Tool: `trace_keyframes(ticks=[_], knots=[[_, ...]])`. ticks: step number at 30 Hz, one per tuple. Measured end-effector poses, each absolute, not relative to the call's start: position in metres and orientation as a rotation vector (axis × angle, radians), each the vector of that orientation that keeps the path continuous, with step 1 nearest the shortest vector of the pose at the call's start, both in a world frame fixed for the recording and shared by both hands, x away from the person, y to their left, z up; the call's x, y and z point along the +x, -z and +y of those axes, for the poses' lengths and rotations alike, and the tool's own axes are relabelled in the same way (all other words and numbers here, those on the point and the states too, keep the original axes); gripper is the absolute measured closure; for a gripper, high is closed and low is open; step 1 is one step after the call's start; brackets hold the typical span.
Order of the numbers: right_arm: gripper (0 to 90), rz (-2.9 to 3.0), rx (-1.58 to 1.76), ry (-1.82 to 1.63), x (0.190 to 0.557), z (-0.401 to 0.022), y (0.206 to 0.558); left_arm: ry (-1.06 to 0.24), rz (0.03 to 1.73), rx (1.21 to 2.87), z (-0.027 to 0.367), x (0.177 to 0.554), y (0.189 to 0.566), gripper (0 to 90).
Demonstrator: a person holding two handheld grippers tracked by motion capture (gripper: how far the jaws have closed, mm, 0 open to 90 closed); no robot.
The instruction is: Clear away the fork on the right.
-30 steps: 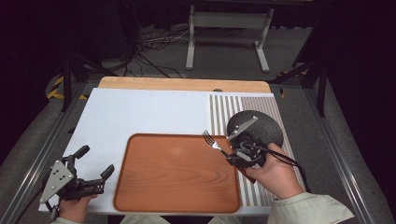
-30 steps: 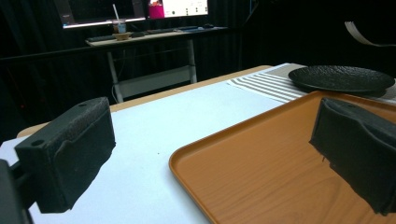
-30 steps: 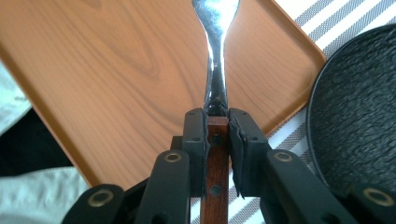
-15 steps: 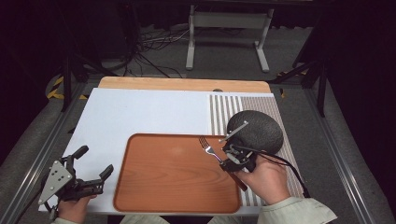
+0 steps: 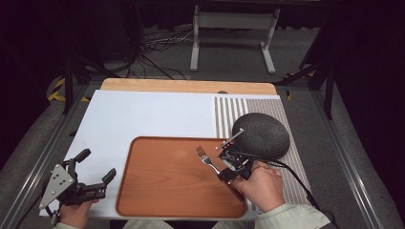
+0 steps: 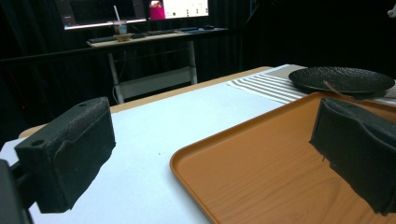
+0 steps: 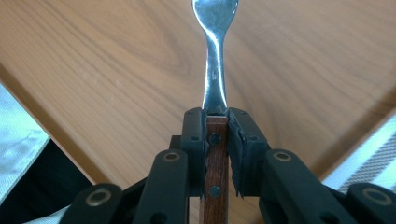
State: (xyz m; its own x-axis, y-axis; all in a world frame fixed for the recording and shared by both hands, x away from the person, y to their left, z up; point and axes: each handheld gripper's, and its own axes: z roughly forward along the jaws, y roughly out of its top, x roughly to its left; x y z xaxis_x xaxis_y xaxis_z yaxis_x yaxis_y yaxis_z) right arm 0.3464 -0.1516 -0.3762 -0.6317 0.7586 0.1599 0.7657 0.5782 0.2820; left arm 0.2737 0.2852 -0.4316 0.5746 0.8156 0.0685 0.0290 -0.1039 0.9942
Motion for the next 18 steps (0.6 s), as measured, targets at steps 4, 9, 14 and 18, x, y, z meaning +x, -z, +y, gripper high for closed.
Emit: trace_keyframes(ticks=[4, 9, 14, 18], knots=[[77.5, -2.769, -1.348, 0.488, 0.348, -0.148, 0.382, -0.777, 0.743, 1.543, 0.285, 0.274, 0.431, 0.5], [77.5, -2.771, -1.34, 0.468, 0.349, -0.145, 0.389, -0.777, 0.742, 1.547, 0.285, 0.274, 0.431, 0.5], [77.5, -2.777, -1.341, 0.446, 0.351, -0.141, 0.396, -0.778, 0.742, 1.545, 0.286, 0.274, 0.431, 0.4], [77.5, -2.775, -1.336, 0.431, 0.352, -0.14, 0.401, -0.778, 0.74, 1.546, 0.286, 0.273, 0.431, 0.4]])
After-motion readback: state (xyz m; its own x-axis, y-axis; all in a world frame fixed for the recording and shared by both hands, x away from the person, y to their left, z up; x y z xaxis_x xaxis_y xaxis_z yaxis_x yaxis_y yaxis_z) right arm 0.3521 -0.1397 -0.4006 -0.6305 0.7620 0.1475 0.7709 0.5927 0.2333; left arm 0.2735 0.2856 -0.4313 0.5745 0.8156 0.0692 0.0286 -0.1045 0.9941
